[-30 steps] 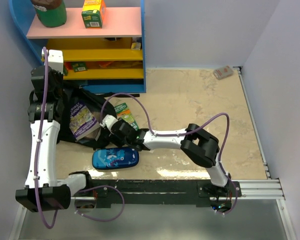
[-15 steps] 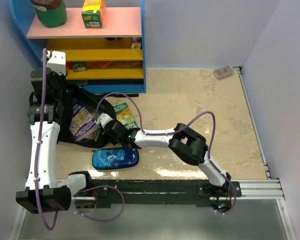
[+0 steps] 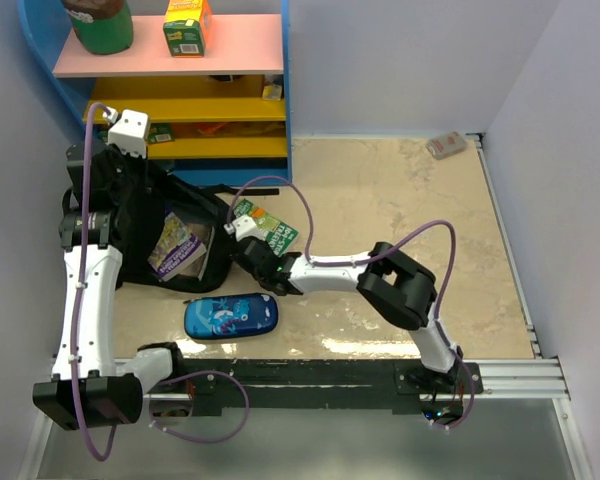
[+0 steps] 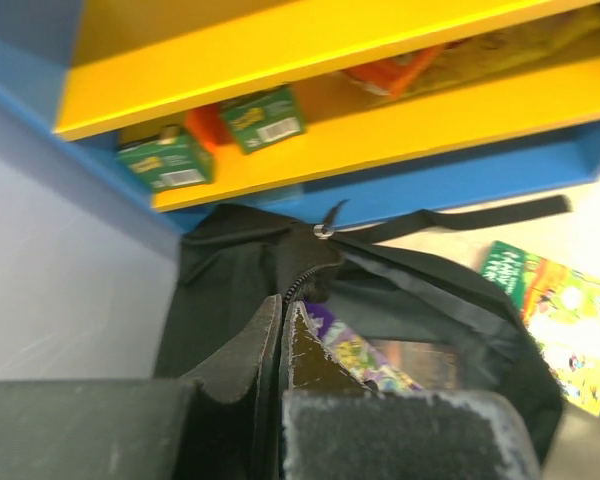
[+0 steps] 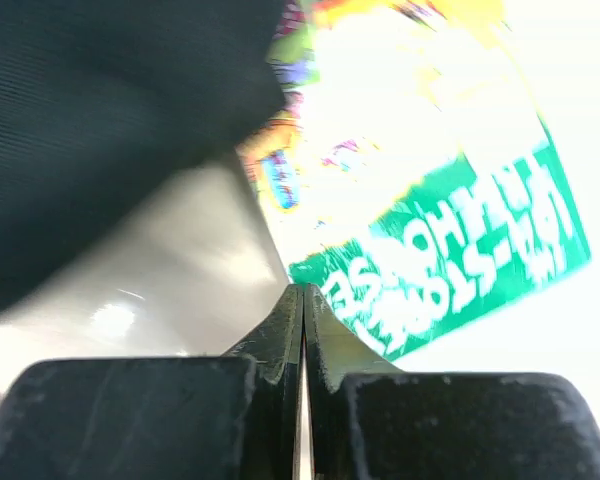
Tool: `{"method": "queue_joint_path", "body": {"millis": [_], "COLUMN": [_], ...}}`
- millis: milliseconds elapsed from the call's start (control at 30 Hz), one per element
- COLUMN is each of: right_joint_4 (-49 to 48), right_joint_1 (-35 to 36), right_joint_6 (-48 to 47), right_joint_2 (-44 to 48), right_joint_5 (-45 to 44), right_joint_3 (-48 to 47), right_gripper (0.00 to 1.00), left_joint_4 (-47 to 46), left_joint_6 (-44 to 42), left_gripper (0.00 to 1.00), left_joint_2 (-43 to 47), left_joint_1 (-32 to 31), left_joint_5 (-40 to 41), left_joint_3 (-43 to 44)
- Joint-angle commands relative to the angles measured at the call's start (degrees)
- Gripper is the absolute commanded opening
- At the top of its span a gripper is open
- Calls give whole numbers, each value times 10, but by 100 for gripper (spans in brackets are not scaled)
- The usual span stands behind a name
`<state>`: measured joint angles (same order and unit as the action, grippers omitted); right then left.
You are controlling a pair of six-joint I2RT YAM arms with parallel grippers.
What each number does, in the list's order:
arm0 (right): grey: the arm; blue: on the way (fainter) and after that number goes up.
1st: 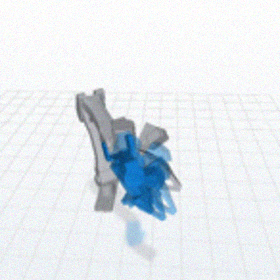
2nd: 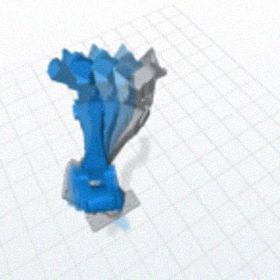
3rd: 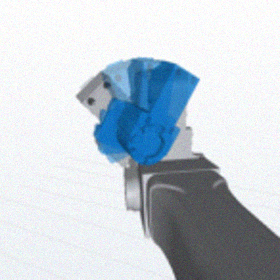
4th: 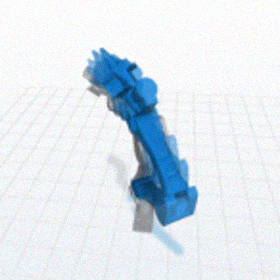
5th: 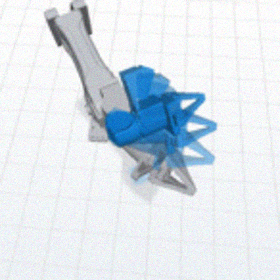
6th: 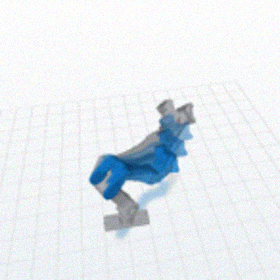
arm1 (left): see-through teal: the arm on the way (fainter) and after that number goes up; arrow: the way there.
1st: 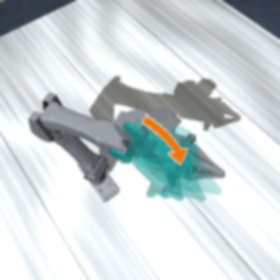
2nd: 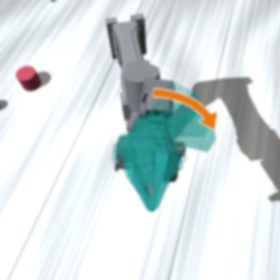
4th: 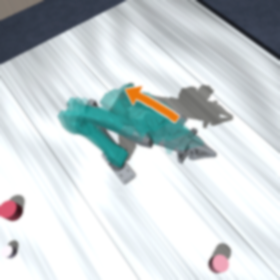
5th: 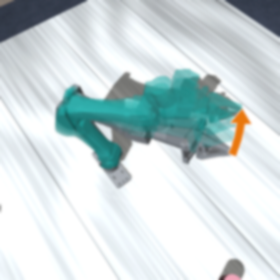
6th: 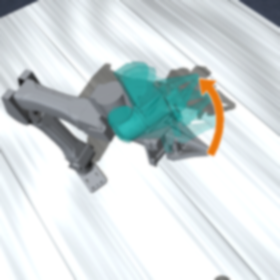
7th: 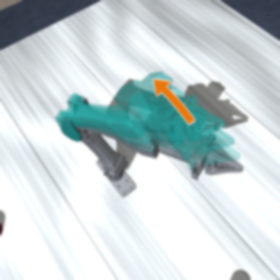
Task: Pack the student bag
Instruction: Pick up the book from the center of the board.
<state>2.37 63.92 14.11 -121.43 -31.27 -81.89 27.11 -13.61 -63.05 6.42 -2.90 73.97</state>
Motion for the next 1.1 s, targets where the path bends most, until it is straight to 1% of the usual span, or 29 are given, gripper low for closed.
{"method": "queue_joint_path", "body": {"millis": [0, 33, 167, 233, 300, 333, 367, 400, 433, 500, 533, 600, 633, 767, 800, 933, 1067], "right_joint_4": [126, 126, 141, 122, 105, 101, 97, 83, 77, 70, 67, 60, 59, 69, 76, 95, 114], "right_joint_1": [-16, -16, -21, -20, -20, -20, -20, -20, -20, -20, -20, -21, -21, -33, -41, -56, -77], "right_joint_6": [79, 87, 126, 106, 84, 60, 47, 32, 5, -18, -42, -65, -81, -105, -109, -123, -113], "right_joint_2": [31, 52, 88, 121, 139, 146, 156, 160, 160, 148, 142, 115, 105, 52, 37, 11, -8], "right_joint_5": [-48, -49, -56, -42, -28, -24, -24, -25, -25, -23, -22, -24, -27, -14, 2, 30, 15], "right_joint_3": [85, 108, 146, 160, 154, 147, 140, 126, 118, 84, 74, 46, 37, -8, -19, -33, -39], "right_gripper": [0, 0, 0, 0, 0, 7, 18, 36, 42, 54, 69, 91, 99, 99, 99, 99, 99], "left_joint_4": [-57, -57, -58, -59, -62, -63, -65, -65, -65, -65, -65, -64, -62, -64, -65, -67, -72], "left_joint_6": [25, 29, 41, 43, 43, 43, 44, 43, 42, 40, 37, 35, 31, 24, 22, 11, 9], "left_gripper": [0, 0, 0, 0, 0, 0, 0, 0, 0, 0, 0, 0, 0, 0, 0, 0, 0], "left_joint_2": [13, 12, 11, 11, 11, 10, 9, 9, 10, 11, 13, 12, 13, 13, 13, 14, 13], "left_joint_1": [4, 4, 4, 4, 4, 4, 3, 4, 4, 4, 4, 4, 4, 4, 4, 4, 4], "left_joint_5": [-105, -116, -154, -162, -159, -158, -158, -160, -160, -157, -156, -150, -149, -144, -144, -140, -139], "left_joint_3": [3, 2, -4, -8, -11, -12, -12, -12, -12, -13, -14, -16, -16, -21, -22, -23, -30]}}
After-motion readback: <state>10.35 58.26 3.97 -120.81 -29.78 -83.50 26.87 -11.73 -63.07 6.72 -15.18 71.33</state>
